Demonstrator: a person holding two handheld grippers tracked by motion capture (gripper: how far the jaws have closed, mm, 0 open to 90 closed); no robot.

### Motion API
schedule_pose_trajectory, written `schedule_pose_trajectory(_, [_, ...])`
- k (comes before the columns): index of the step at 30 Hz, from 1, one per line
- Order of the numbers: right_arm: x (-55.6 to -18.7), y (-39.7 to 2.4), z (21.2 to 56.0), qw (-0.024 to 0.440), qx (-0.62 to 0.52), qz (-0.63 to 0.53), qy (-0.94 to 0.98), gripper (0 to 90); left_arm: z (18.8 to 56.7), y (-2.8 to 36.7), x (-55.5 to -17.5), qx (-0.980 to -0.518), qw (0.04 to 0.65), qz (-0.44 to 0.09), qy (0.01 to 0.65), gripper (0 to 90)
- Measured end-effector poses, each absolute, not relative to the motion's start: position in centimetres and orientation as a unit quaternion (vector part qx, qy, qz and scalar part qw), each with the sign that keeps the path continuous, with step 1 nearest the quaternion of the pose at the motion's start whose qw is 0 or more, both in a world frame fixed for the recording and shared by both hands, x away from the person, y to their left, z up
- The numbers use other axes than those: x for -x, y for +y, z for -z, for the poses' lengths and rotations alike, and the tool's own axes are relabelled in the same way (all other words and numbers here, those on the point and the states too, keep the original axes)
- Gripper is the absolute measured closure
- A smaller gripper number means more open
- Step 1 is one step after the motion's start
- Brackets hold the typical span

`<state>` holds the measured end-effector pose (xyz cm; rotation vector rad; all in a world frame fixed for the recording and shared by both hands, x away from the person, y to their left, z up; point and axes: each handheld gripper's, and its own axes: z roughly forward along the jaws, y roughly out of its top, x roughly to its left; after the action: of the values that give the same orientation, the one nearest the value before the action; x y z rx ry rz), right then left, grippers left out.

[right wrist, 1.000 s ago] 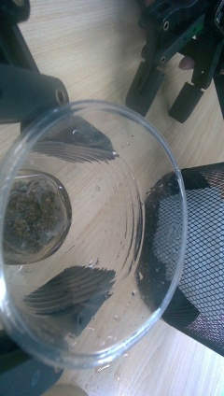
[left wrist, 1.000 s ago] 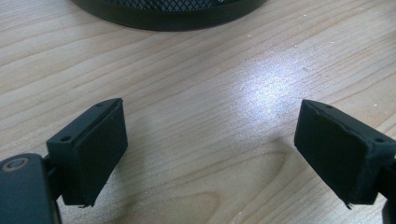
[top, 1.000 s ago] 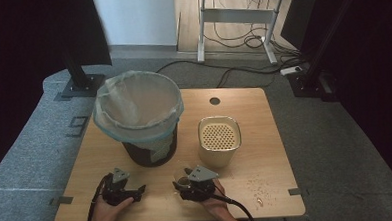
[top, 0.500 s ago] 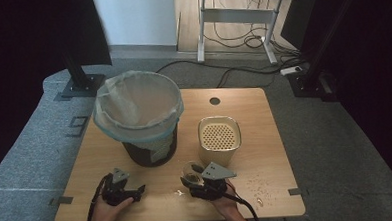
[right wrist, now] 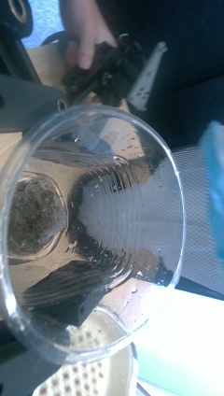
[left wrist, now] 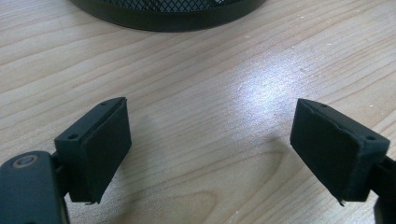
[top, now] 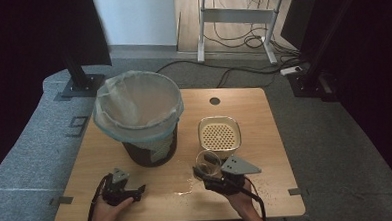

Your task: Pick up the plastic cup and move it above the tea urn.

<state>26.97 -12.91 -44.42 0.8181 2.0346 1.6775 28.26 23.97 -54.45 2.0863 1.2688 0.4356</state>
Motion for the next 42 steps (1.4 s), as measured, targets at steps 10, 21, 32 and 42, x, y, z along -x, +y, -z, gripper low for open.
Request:
schedule_pose_trajectory(10, [-28.4, -15.1, 40.5, 0.229, -0.293, -0.595, 0.713, 41.3, 54.5, 23.9, -28.2, -0.797, 0.323, -0.170, 0.481, 11.5])
schedule_pose_trajectory(21, [-31.7, -17.4, 38.1, 0.249, -0.321, -0.590, 0.698, 41.4, 54.6, 23.8, -28.2, -0.798, 0.323, -0.173, 0.479, 11.1])
schedule_pose_trajectory(32, [-34.8, -18.4, 37.0, 0.270, -0.341, -0.571, 0.696, 41.3, 54.6, 23.8, -28.2, -0.799, 0.321, -0.176, 0.476, 11.1])
schedule_pose_trajectory(42, [-36.7, -18.7, 37.0, 0.276, -0.354, -0.562, 0.695, 41.3, 54.7, 23.7, -28.2, -0.801, 0.319, -0.180, 0.474, 11.1])
